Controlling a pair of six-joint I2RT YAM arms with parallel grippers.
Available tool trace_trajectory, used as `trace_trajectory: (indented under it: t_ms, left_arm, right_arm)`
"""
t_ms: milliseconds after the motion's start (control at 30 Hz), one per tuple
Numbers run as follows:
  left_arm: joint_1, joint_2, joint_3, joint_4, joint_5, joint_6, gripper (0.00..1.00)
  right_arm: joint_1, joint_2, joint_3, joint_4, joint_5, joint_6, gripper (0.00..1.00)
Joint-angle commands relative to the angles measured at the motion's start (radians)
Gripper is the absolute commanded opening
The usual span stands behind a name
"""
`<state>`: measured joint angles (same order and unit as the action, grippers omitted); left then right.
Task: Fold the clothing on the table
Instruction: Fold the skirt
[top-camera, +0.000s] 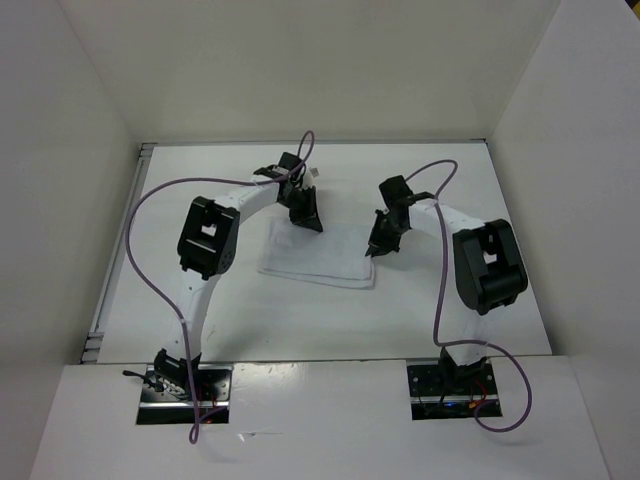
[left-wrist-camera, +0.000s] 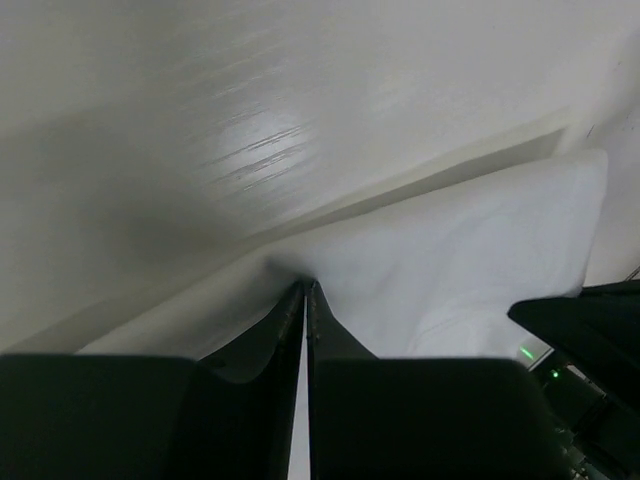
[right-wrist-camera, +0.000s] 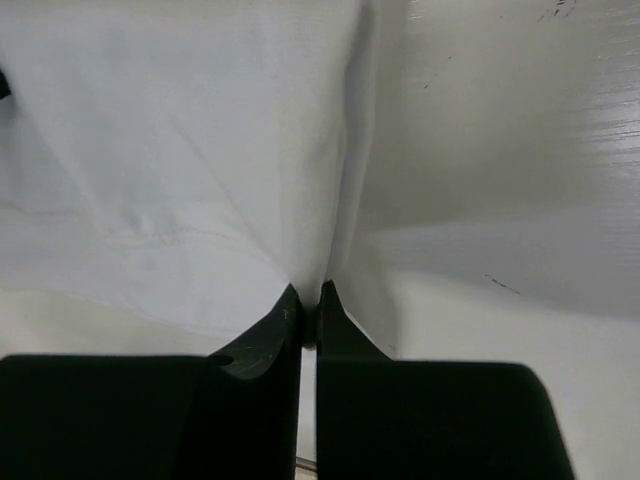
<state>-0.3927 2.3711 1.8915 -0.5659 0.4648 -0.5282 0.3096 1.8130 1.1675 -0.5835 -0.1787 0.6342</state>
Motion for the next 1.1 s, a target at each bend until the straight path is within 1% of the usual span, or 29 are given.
trace_trajectory:
  t_ms: [0,167,267,467,600,667,733,767,800,867,933,1067]
  left_arm:
    - [-0.063,0.063,-0.006,-0.002,-0.022,0.000,0.10]
    - [-0.121,0.095,0.014,-0.002,-0.012,-0.009,0.10]
    - [-0.169,0.114,0.037,-0.002,0.001,-0.018,0.10]
    - [-0.210,0.123,0.067,-0.002,0.014,-0.036,0.08]
    - [-0.219,0.113,0.078,-0.011,0.014,-0.036,0.08]
    - [-0.219,0.077,0.078,-0.020,-0.006,-0.036,0.11]
    - [-0.184,0.024,0.063,-0.020,-0.017,-0.036,0.17]
    - [-0.170,0.004,0.046,-0.020,-0.017,-0.036,0.23]
    - [-0.157,-0.018,0.031,-0.020,-0.017,-0.036,0.26]
    - [-0.121,-0.082,0.014,-0.020,-0.017,-0.036,0.27]
    - [-0.109,-0.136,0.000,-0.034,-0.017,-0.027,0.31]
    - [-0.086,-0.222,-0.054,-0.046,-0.017,-0.029,0.34]
  right_arm:
    - [0.003,-0.076,0.058,-0.032,-0.008,-0.008,0.00]
    - [0.003,-0.176,0.089,-0.041,-0.080,-0.008,0.00]
    - [0.003,-0.208,0.122,-0.041,-0.145,-0.008,0.00]
    - [0.014,-0.231,0.156,-0.018,-0.235,0.002,0.00]
    - [0.014,-0.231,0.167,-0.018,-0.235,-0.007,0.00]
    - [0.014,-0.231,0.176,-0.030,-0.226,-0.027,0.00]
    - [0.014,-0.231,0.176,-0.042,-0.226,-0.039,0.00]
    - [0.014,-0.231,0.176,-0.053,-0.226,-0.039,0.00]
    - [0.014,-0.231,0.187,-0.062,-0.226,-0.048,0.00]
    - [0.014,-0.231,0.187,-0.072,-0.217,-0.057,0.00]
    - [0.014,-0.231,0.187,-0.090,-0.217,-0.067,0.00]
    - [0.014,-0.253,0.164,-0.101,-0.217,-0.085,0.00]
